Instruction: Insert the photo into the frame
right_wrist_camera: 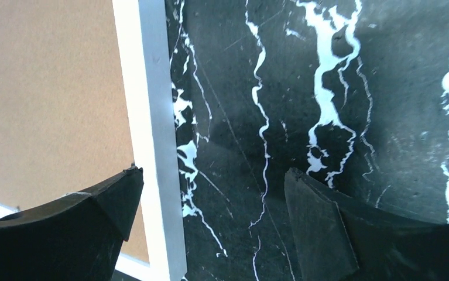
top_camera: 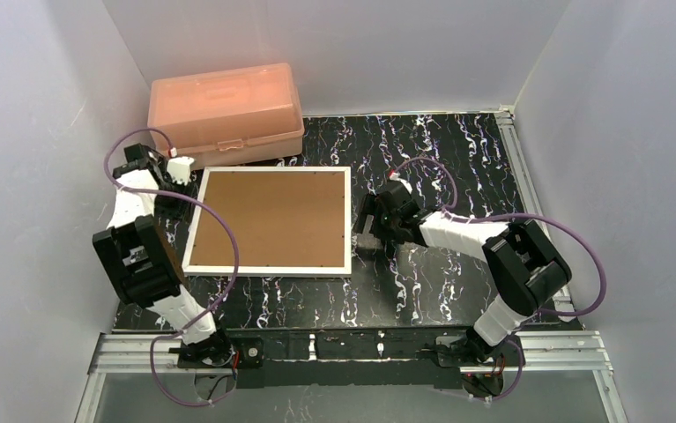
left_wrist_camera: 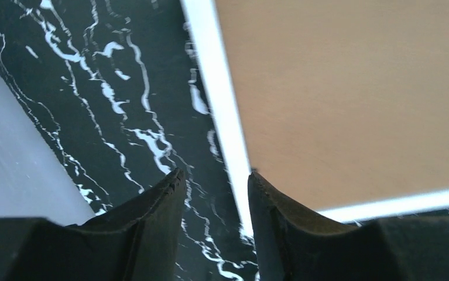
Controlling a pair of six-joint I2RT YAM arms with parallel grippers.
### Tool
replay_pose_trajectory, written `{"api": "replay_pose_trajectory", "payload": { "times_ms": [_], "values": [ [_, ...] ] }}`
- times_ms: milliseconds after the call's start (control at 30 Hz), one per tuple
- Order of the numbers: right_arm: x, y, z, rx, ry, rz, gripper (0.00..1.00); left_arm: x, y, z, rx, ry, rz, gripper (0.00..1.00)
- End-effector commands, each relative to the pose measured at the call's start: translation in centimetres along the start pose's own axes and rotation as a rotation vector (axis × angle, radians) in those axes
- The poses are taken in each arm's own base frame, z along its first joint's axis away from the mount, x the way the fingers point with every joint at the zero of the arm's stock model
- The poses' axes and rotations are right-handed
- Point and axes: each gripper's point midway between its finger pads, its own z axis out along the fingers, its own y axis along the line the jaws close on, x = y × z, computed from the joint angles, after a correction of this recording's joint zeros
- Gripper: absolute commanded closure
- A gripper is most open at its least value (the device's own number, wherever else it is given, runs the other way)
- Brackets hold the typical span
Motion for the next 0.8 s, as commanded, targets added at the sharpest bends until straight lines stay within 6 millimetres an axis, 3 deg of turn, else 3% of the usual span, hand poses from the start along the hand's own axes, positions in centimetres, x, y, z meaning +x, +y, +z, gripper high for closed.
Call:
{"api": "replay_pose_trajectory", "payload": {
  "times_ms": [0, 133, 333, 433, 633, 767],
  "values": [
    [-2.0, 1.5, 0.0, 0.079, -0.056, -0.075, 0.01, 0.7, 6.1, 2.7, -0.259, 0.063, -0.011, 0.59],
    [-1.3, 2.7, 1.3, 0.104, -0.037, -0.104, 0.01, 1.5, 6.1, 5.7, -0.214, 0.104, -0.054, 0.60],
    [-0.2, 3.0, 3.6, 0.153, -0.004, -0.110, 0.01, 2.8, 3.6, 9.1, -0.054, 0.156, -0.120, 0.59],
    [0.5, 3.1, 4.5, 0.180, 0.020, -0.108, 0.01, 3.2, 1.6, 10.1, 0.008, 0.166, -0.118, 0.58],
    [3.0, 6.1, 5.4, 0.159, 0.079, -0.152, 0.01, 2.8, -3.3, 11.0, 0.138, 0.180, -0.093, 0.59],
    [3.0, 8.6, 4.1, 0.071, 0.089, -0.128, 0.01, 2.2, -6.0, 11.2, 0.227, 0.186, -0.077, 0.63]
  ]
}}
